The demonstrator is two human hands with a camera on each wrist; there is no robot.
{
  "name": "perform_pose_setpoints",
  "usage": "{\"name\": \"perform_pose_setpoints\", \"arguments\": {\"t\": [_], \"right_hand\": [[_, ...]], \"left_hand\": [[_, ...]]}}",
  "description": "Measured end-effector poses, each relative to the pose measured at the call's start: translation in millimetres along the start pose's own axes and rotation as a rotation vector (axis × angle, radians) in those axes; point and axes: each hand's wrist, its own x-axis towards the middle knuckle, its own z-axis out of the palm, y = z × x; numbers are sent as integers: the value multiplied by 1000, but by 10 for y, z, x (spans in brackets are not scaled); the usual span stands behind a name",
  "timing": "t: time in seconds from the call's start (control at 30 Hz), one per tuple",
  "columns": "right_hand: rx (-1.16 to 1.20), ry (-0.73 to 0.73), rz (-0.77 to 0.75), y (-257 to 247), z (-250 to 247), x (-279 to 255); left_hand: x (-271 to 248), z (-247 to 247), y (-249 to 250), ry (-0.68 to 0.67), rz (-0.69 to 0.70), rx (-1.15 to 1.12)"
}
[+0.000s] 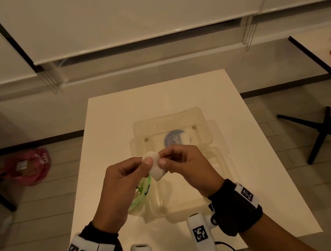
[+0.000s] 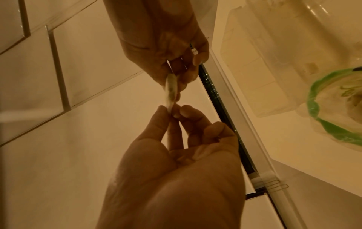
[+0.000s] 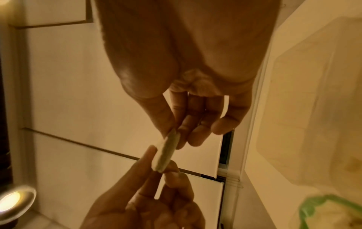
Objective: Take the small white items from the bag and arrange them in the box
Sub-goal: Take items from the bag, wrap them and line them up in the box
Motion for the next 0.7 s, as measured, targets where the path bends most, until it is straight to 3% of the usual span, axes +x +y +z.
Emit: {"name": "perform_pose_setpoints", "arguments": {"t": [0.1,0.17,0.37,0.47,0.57,0.7], "right_hand": [[80,16,86,-7,-11,-3],[209,-49,158,-37,-40,-16],[540,-282,355,-136,-4,-77],[558,-307,386,-159,20,-122],[404,-229,387,-158,-28,-111],[230,-27,244,-146,-100,-83]], "left_hand": [[7,-37,5,8,0,-16],[30,-76,-7,-15,7,-27],[34,29,64,-262,92,130],[42,95,71,-211,105,126],[67,103,54,-133,88,88],[98,103,65,-21,112,131]]}}
